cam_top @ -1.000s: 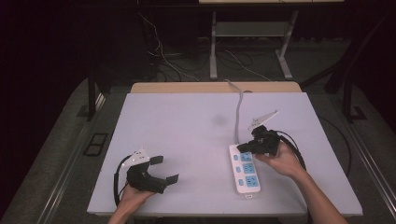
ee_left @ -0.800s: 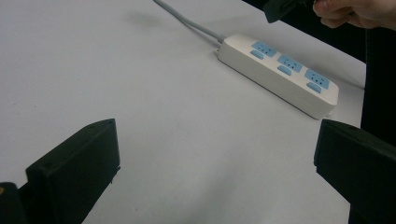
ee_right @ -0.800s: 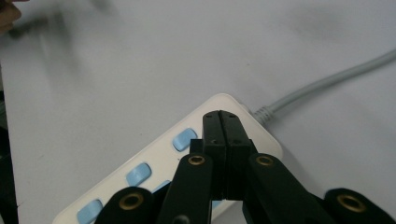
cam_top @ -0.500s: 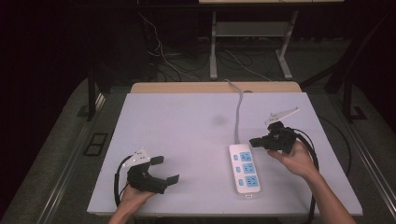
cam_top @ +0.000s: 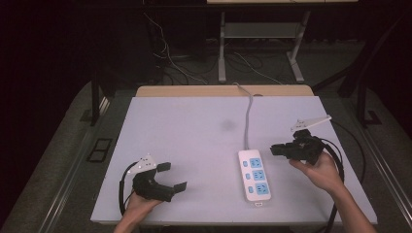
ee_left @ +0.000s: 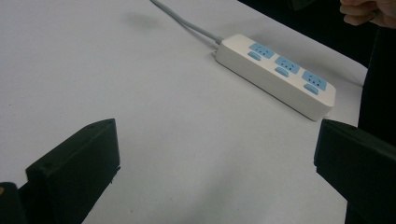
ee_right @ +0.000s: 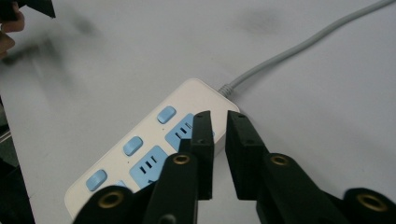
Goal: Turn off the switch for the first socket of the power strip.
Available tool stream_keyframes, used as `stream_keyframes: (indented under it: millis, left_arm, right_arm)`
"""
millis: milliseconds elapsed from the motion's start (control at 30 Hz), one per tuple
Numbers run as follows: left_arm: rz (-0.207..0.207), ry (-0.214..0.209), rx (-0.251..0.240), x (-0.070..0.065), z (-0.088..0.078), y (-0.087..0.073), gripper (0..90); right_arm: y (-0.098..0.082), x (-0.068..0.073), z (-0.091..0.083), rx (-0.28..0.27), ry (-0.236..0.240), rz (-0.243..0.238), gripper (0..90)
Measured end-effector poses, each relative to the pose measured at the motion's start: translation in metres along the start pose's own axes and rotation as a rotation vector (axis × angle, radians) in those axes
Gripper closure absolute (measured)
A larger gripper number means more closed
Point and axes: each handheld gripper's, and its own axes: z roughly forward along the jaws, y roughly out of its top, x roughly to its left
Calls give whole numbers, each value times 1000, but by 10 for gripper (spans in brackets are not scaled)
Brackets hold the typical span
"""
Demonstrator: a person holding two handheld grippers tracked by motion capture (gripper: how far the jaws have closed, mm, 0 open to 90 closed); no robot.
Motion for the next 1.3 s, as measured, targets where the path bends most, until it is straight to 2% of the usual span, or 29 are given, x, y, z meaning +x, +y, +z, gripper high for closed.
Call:
stream_keyframes:
  millis: [200, 233, 267, 300, 367, 400, 433, 567, 600, 633, 800, 1100, 1300]
  left_arm:
    - [-2, 1, -2, 0, 0, 0, 0]
    - [-2, 2, -2, 0, 0, 0, 0]
    - [-2, 2, -2, 0, 0, 0, 0]
    - [-2, 2, -1, 0, 0, 0, 0]
    - [-2, 2, -1, -1, 0, 0, 0]
    - [-3, 1, -1, -1, 0, 0, 0]
    - [-3, 2, -2, -1, 0, 0, 0]
    - [-5, 3, -3, -1, 0, 0, 0]
    - [-5, 3, -2, -1, 0, 0, 0]
    - [-4, 3, -3, -1, 0, 0, 0]
    - [-3, 4, -1, -1, 0, 0, 0]
    - [-1, 5, -1, -1, 0, 0, 0]
    - [-2, 5, -3, -1, -1, 0, 0]
  right_arm:
    - [-14, -1, -14, -59, -46, 58, 564]
    - [-16, -1, -16, -77, -50, 69, 517]
    - [-22, -1, -20, -102, -59, 95, 433]
    - [-22, -1, -20, -102, -59, 95, 433]
    - [-27, 0, -22, -116, -76, 115, 342]
    - [-29, 1, -24, -123, -78, 129, 288]
    - [-34, 1, -26, -147, -69, 144, 179]
    - [-41, 3, -31, -189, -55, 163, 116]
    - [-43, 4, -32, -196, -54, 169, 90]
    - [-46, 4, -32, -204, -47, 173, 25]
    - [-58, 8, -33, -229, -29, 188, 5]
    - [-85, 14, -19, -215, -15, 207, 5]
    - [-90, 18, -14, -204, -19, 184, 5]
